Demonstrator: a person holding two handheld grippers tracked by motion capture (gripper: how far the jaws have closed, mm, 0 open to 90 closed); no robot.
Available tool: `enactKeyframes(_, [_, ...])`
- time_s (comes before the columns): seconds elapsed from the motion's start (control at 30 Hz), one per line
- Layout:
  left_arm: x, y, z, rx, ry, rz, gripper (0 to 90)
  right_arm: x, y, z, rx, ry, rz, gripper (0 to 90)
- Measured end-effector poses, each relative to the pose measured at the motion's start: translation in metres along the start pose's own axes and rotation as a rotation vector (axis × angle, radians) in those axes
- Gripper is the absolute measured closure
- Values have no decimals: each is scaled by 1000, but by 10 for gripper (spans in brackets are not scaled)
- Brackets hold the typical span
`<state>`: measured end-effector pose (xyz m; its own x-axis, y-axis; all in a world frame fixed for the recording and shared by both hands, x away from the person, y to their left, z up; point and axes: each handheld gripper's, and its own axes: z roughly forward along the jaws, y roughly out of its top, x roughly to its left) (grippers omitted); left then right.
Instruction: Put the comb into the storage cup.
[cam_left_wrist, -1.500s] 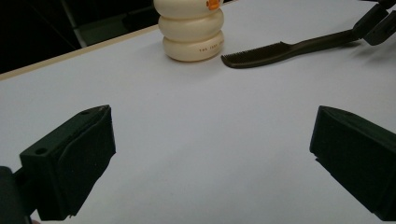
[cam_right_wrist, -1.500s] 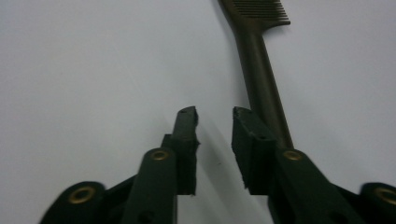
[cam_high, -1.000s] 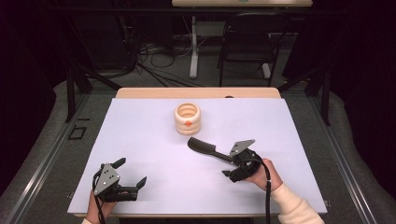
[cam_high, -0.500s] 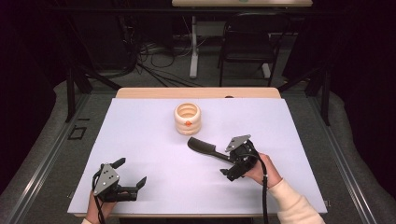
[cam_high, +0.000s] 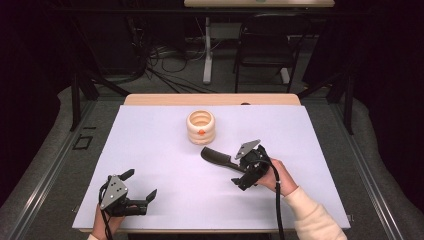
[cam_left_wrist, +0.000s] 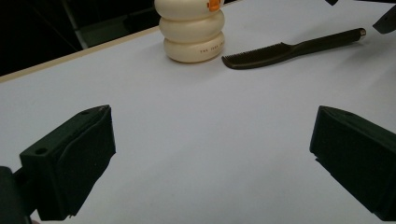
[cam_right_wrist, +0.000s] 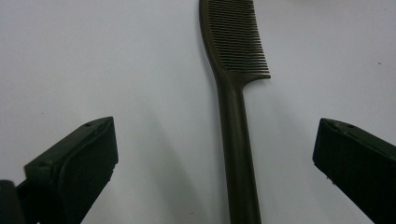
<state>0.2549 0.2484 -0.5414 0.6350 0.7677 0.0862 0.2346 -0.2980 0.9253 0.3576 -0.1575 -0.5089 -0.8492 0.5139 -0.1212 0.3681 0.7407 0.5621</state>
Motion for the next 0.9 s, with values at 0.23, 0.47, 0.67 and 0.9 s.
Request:
enactKeyframes(0.23, [0, 0, 0, 1, 0, 2, 2, -2, 8, 4, 15, 13, 7, 0])
enactKeyframes(0.47, [0, 0, 0, 1, 0, 4, 2, -5, 13, 7, 26, 17, 10, 0])
enactKeyframes(0.67, [0, 0, 0, 3, -1, 2, 2, -9, 15, 12, 30, 42, 4, 0])
enactKeyframes(0.9, [0, 0, 0, 4, -2, 0, 2, -9, 21, 15, 52, 33, -7, 66])
